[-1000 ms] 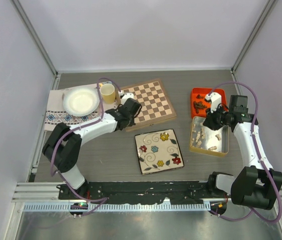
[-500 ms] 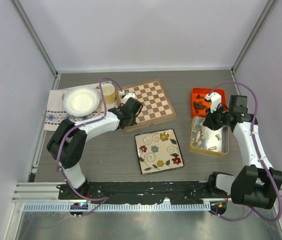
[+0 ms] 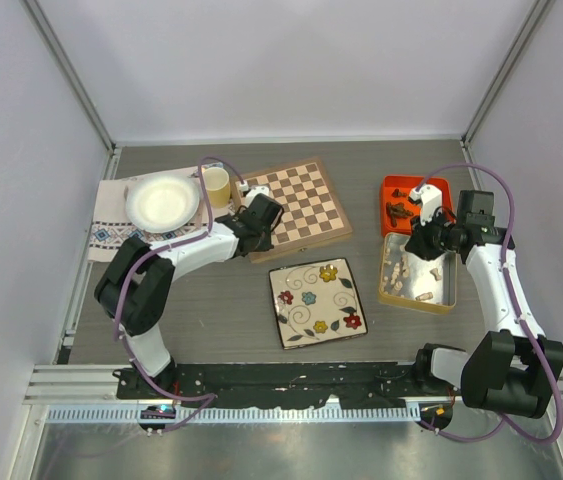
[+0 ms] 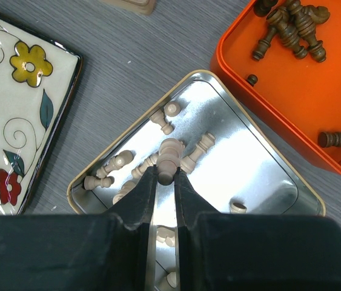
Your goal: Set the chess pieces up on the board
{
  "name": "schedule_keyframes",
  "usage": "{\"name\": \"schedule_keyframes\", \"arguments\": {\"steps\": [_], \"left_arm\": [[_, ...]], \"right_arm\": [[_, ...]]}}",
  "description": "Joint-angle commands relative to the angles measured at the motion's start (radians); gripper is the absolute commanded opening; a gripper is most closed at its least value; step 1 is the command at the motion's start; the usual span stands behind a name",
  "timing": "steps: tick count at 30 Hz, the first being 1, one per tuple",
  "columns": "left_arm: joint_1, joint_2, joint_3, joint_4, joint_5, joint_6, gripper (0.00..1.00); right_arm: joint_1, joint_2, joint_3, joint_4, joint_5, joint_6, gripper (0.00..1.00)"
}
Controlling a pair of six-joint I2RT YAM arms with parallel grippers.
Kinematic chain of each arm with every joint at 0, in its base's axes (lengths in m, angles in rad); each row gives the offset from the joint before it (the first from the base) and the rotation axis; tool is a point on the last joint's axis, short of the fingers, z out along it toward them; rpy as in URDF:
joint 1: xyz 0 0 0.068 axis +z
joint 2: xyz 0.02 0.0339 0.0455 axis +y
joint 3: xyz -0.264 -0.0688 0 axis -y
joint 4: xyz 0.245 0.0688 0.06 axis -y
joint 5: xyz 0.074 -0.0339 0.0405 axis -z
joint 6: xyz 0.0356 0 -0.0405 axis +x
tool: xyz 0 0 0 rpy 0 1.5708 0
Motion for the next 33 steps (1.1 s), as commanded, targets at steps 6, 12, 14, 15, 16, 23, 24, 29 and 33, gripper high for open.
{"name": "schedule_keyframes", "arguments": {"steps": [6,12,14,15,16,23,24,29,33], "left_arm": [[0.010,-0.003,0.016,0.042,-0.009,-0.009,0.32],[0.015,-0.003,0.021,0.042,-0.010,-0.007,0.29],[0.016,-0.002,0.021,0.045,-0.011,-0.006,0.28],[0.016,0.000,0.022,0.043,-0.014,-0.004,0.27],[0.019,0.001,0.024,0.043,-0.011,-0.003,0.27],[0.022,0.009,0.030,0.048,-0.011,0.000,0.23],[0.022,0.009,0.032,0.049,-0.011,0.002,0.23],[0.024,0.017,0.036,0.048,-0.006,0.007,0.22],[0.025,0.017,0.036,0.049,-0.007,0.010,0.22]], "right_arm": [[-0.006,-0.004,0.003,0.029,-0.008,0.000,0.03],[-0.004,-0.004,0.003,0.028,-0.009,0.000,0.03],[-0.004,-0.002,0.003,0.029,-0.011,0.000,0.02],[-0.004,-0.004,0.003,0.029,-0.009,0.000,0.03],[-0.004,-0.002,0.003,0.028,-0.009,0.000,0.03],[-0.004,0.000,0.003,0.029,-0.011,0.000,0.03],[-0.004,0.001,0.004,0.029,-0.009,0.000,0.03],[-0.004,0.003,0.004,0.029,-0.011,-0.002,0.03],[-0.004,0.001,0.003,0.029,-0.009,0.000,0.03]]}}
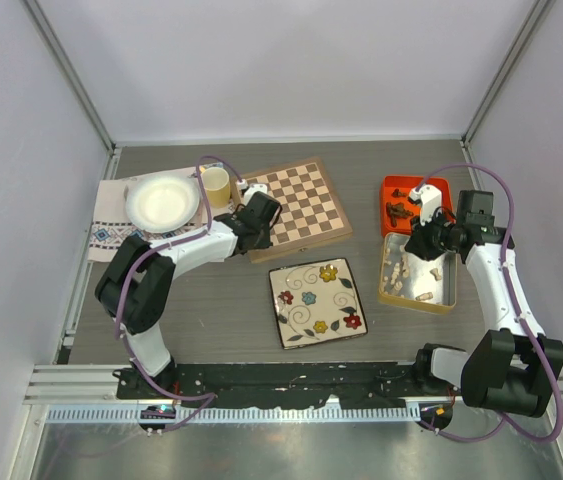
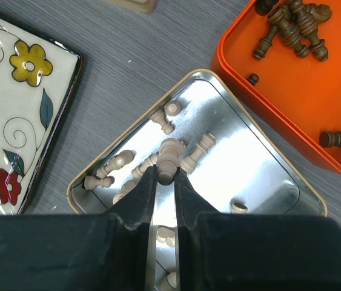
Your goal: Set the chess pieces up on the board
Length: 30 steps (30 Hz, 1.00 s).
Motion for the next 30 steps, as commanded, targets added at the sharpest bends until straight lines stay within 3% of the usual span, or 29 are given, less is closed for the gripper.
{"name": "schedule_keyframes", "arguments": {"steps": [1,6,10,18,25,30], "left_arm": [[0.007,0.008,0.030,0.031,-0.015,0.009,0.23],[0.007,-0.003,0.024,0.025,-0.012,0.007,0.32],[0.007,-0.026,0.017,0.022,-0.010,0.001,0.48],[0.007,-0.107,0.033,-0.021,0.026,0.012,0.61],[0.007,-0.261,0.037,-0.064,0.072,0.089,0.80],[0.013,-0.411,0.011,-0.091,0.124,0.171,0.85]], "right_arm": [[-0.004,-0.001,0.003,0.027,-0.009,0.000,0.03],[-0.006,-0.002,0.003,0.027,-0.010,0.000,0.03],[-0.004,-0.001,0.003,0.026,-0.010,-0.002,0.03],[-0.004,0.004,0.008,0.017,-0.015,-0.009,0.03],[-0.004,0.021,0.038,-0.035,-0.029,-0.040,0.03],[-0.003,0.065,0.107,-0.135,-0.088,-0.132,0.03]]}}
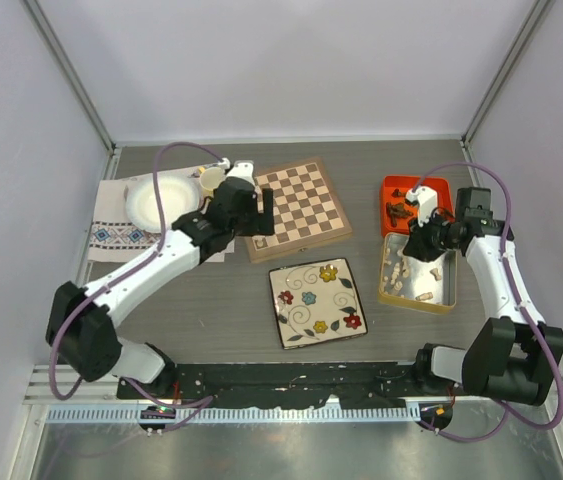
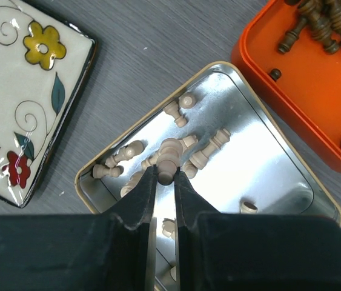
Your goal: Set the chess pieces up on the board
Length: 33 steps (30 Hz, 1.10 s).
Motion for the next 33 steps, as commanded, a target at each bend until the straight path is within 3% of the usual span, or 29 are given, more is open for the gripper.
{"name": "schedule_keyframes", "arguments": {"steps": [1,7,12,16,33], "left_arm": [[0.012,-0.131,-0.006,-0.029,0.075,0.102,0.86],[0.019,-0.330,-0.127,0.020,0.289,0.234,0.86],[0.019,-0.512,-0.216,0.071,0.422,0.315,0.87],[0.019,-0.621,-0.261,0.044,0.475,0.468,0.89],[0.019,-0.959,-0.500,-0.004,0.413,0.657,0.93]], "right_arm": [[-0.004,0.032,0.120,-0.146,-0.092,-0.121,0.03],[0.020,0.113,0.258,-0.500,-0.270,-0.507,0.03],[0.126,0.164,0.292,-0.658,-0.342,-0.699,0.04],[0.221,0.185,0.291,-0.679,-0.361,-0.849,0.08],[0.597,0.317,0.484,-0.564,-0.358,-0.767,0.10]]}}
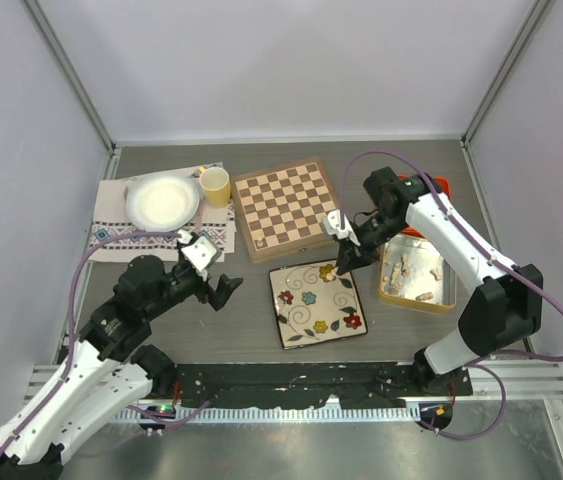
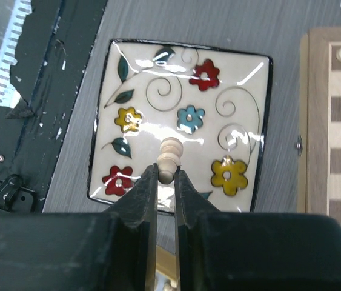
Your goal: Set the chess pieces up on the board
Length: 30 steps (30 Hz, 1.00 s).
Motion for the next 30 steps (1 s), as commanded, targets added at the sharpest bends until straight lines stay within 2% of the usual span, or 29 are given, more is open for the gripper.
{"name": "schedule_keyframes", "arguments": {"steps": [1,2,3,4,5,6,8,9,15,19,30], "left_arm": [[0.004,-0.066,-0.047,0.011,-0.062,0.053,0.93],[0.004,-0.078,-0.064,0.028,-0.083,0.051,0.94],[0.004,-0.098,-0.069,0.038,-0.109,0.038,0.94],[0.004,-0.106,-0.076,0.048,-0.180,0.030,0.95],[0.004,-0.112,-0.079,0.061,-0.230,0.024,0.97],[0.004,-0.116,-0.079,0.064,-0.279,0.002,0.98],[0.004,-0.107,-0.070,0.063,-0.396,-0.022,0.99],[0.004,-0.101,-0.063,0.055,-0.418,-0.039,0.99],[0.019,-0.064,-0.044,0.032,-0.505,-0.062,1.00],[0.028,-0.069,-0.046,0.037,-0.530,-0.059,1.00],[0.045,-0.092,-0.059,0.054,-0.528,-0.058,1.00]], "right_arm": [[0.064,0.027,0.074,0.036,-0.026,0.059,0.10],[0.078,0.037,0.096,0.091,-0.012,0.097,0.10],[0.083,0.056,0.107,0.127,-0.003,0.209,0.10],[0.086,0.064,0.117,0.173,0.016,0.277,0.10],[0.094,0.070,0.131,0.305,0.070,0.359,0.10],[0.103,0.084,0.140,0.369,0.114,0.539,0.10],[0.135,0.122,0.200,0.469,0.222,0.671,0.08],[0.147,0.168,0.228,0.484,0.256,0.763,0.07],[0.252,0.299,0.363,0.602,0.471,1.041,0.05],[0.273,0.394,0.439,0.629,0.543,1.138,0.06],[0.302,0.518,0.515,0.633,0.606,1.165,0.06]]}}
